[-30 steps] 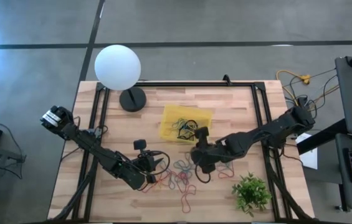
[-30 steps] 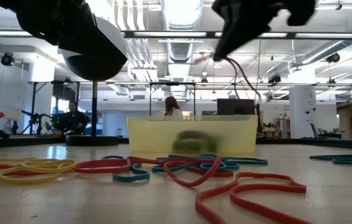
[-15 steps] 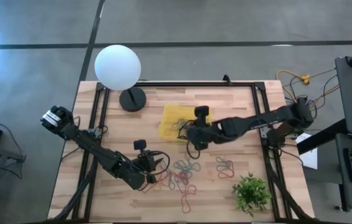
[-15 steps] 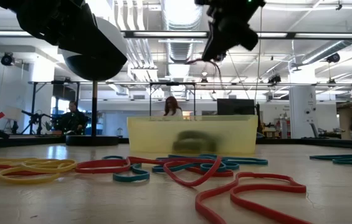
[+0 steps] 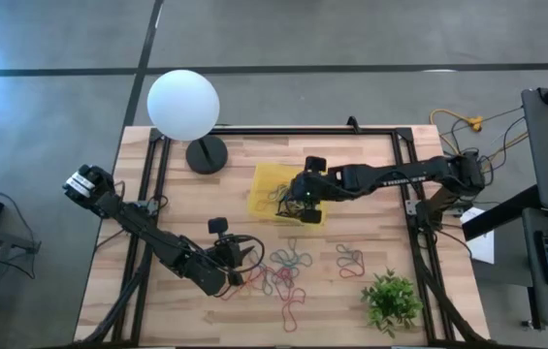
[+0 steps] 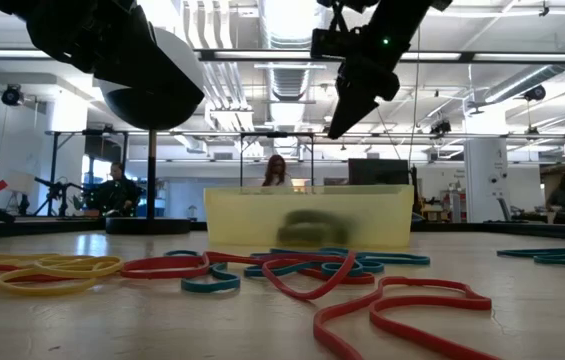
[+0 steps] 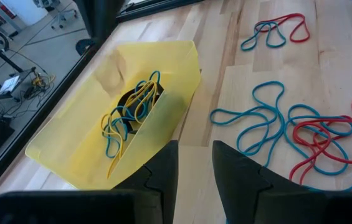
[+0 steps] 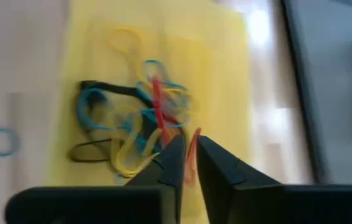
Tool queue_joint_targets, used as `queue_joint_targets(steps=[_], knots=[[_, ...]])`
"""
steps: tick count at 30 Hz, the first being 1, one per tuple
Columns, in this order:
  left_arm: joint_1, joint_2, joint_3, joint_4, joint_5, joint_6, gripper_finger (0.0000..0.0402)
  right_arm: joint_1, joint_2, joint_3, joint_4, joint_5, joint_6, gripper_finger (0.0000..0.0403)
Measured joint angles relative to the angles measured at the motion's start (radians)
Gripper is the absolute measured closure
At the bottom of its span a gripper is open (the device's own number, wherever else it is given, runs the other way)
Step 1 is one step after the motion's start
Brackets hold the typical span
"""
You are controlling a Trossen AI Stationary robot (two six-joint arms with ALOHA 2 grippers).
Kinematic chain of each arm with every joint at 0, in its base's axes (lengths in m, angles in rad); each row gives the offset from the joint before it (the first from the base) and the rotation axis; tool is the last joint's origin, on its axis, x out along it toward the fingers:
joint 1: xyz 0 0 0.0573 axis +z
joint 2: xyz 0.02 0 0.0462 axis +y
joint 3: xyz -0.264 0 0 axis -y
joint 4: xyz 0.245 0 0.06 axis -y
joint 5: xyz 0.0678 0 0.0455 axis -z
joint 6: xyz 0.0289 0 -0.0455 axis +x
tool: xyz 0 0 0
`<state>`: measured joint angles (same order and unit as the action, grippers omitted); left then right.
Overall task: Pick and place rubber bands into bin
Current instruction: Put the red rubber band into the yellow bin, then put the yellow rubber band into the yellow bin
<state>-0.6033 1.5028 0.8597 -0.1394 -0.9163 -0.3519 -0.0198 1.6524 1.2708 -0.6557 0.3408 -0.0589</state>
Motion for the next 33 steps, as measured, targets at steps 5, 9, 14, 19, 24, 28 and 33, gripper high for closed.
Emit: queue_joint_targets(steps=[5,9,14,19,24,28,33], knots=[[0.0,0.0,0.0,0.0,0.0,0.0,0.0318,-0.003,0.0,-0.024,0.041,-0.04,0.003,0.0303],[0.0,0.0,0.0,-0.009,0.102,0.001,0.0318,0.003,0.0,-0.028,0.043,-0.136,0.008,0.026],[-0.001,0.0,0.0,-0.075,0.38,-0.038,0.0318,0.057,0.0,-0.049,0.063,-0.369,0.006,0.024],[0.0,-0.013,-0.001,-0.2,0.437,-0.199,0.0318,0.159,0.001,-0.082,0.068,-0.378,0.0,0.0242],[0.002,-0.015,0.005,-0.322,0.512,-0.305,0.0318,0.267,0.001,-0.126,0.091,-0.378,0.019,0.0253],[0.002,-0.015,0.029,-0.449,0.598,-0.427,0.0318,0.348,0.001,-0.164,0.147,-0.371,0.048,0.0263],[0.002,-0.014,0.032,-0.508,0.679,-0.518,0.0318,0.423,0.001,-0.205,0.246,-0.367,0.087,0.0275]])
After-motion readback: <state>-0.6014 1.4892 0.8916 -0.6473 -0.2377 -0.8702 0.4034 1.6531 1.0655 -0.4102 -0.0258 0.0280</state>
